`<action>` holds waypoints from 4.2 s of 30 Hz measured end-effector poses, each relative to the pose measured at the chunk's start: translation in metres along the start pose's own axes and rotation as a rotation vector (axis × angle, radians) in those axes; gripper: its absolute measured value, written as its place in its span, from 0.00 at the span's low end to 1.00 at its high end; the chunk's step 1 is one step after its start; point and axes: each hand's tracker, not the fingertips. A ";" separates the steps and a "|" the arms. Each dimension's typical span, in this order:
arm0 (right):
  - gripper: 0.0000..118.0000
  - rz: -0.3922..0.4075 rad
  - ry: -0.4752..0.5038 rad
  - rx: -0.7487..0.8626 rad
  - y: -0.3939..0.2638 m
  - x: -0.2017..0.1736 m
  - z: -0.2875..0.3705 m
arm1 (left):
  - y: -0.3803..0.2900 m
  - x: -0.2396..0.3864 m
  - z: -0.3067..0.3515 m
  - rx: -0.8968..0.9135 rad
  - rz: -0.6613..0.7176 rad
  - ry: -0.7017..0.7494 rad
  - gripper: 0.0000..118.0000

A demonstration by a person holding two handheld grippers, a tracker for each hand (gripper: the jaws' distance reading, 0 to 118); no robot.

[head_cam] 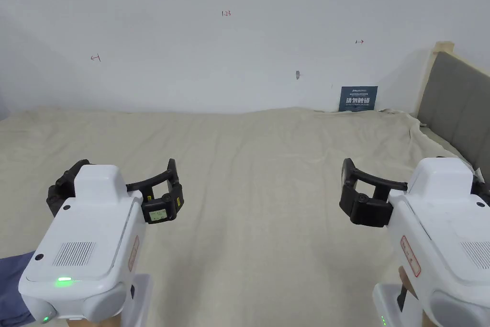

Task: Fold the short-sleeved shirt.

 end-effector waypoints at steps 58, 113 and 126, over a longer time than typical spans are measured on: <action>0.99 -0.070 -0.087 -0.140 0.009 -0.012 -0.012 | 0.006 -0.004 0.001 0.013 0.020 -0.027 1.00; 1.00 -0.036 -0.106 0.003 0.006 -0.008 -0.004 | 0.005 -0.002 0.005 0.029 0.034 -0.020 1.00; 1.00 -0.037 -0.100 0.004 0.007 -0.008 -0.002 | 0.005 -0.001 0.006 0.030 0.031 -0.022 1.00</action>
